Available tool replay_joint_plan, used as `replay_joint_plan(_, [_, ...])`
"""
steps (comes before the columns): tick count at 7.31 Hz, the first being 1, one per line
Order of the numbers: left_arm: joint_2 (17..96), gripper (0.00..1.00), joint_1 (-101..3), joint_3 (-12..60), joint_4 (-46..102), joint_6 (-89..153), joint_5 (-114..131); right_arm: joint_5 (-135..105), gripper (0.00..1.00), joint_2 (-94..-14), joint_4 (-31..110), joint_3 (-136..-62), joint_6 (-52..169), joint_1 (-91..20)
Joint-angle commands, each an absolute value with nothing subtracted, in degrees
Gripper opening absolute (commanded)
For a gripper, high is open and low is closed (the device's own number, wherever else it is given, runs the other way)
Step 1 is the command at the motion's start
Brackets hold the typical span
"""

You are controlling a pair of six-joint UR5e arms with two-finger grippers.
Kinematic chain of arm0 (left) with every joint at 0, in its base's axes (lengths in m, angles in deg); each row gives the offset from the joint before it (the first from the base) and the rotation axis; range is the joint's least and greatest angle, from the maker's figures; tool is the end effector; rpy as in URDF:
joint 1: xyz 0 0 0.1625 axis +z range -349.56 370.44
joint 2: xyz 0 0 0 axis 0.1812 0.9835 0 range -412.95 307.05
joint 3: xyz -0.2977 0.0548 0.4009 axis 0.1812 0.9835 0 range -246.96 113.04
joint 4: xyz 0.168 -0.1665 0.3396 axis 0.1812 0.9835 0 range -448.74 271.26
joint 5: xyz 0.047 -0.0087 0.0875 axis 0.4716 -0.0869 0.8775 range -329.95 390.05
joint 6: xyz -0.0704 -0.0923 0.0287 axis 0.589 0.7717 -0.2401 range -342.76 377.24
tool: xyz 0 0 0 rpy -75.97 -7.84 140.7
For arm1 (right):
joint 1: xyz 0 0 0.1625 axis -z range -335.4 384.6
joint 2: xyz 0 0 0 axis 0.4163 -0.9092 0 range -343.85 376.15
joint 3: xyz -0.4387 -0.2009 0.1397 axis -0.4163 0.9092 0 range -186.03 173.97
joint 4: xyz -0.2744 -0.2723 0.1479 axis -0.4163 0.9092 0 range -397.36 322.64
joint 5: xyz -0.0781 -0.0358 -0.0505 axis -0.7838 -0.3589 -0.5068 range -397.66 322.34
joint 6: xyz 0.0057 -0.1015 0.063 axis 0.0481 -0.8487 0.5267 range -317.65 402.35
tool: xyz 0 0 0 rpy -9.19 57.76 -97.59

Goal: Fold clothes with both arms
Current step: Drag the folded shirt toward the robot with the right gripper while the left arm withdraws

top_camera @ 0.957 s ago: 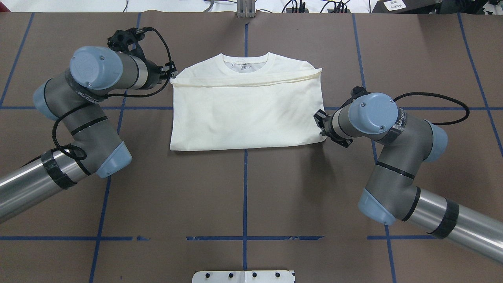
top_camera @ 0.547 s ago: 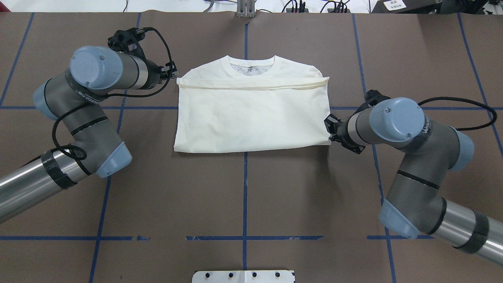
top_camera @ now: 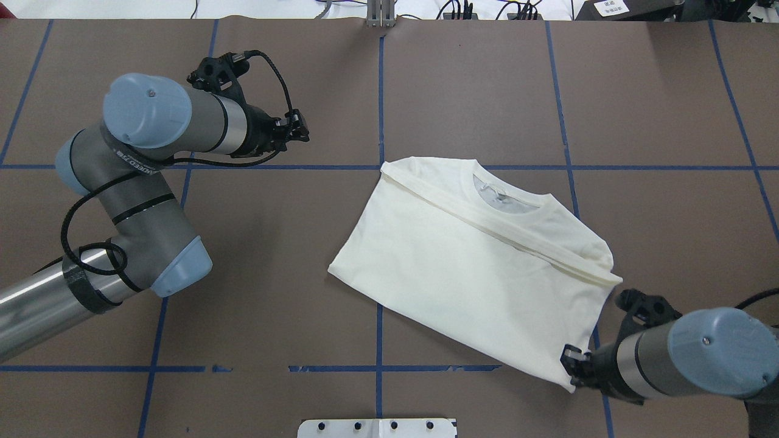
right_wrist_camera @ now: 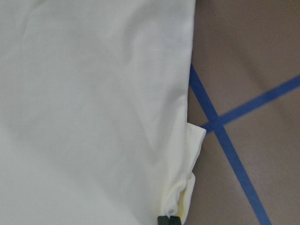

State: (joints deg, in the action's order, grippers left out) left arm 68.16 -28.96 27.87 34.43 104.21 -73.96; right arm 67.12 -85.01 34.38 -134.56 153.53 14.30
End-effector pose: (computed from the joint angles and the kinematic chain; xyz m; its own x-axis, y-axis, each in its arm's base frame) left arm 0.4906 -0.5382 0.3108 0.2985 -0.1788 -0.9375 0.4260 0.9040 -0.0368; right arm -0.3782 -0.1733 0.4848 0.6441 0.4721 0.6019 -0.2427 0.8723 -0.4245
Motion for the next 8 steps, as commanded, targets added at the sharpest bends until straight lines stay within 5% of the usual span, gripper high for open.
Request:
replay_joint_plan(1, [68.34,0.54,-24.48,31.2,34.48,110.91,-75.95,67.55,0.5,-87.3,34.27,-136.54,153.53,23.78])
replay_joint_plan(2, [68.25,0.55,-22.63,32.34,34.05,113.54,-75.77,67.28,1.0,-87.12,34.27,-136.64,153.8,24.34])
replay_joint_plan(5, [68.16,0.6,-14.72,32.7,27.31,124.54,-75.07,67.63,1.0,-86.25,34.35,-140.24,153.62,12.36])
replay_joint_plan(8, [68.51,0.62,-12.16,32.36,19.8,125.26,-73.75,67.9,1.0,-75.47,34.44,-132.1,147.31,-2.26])
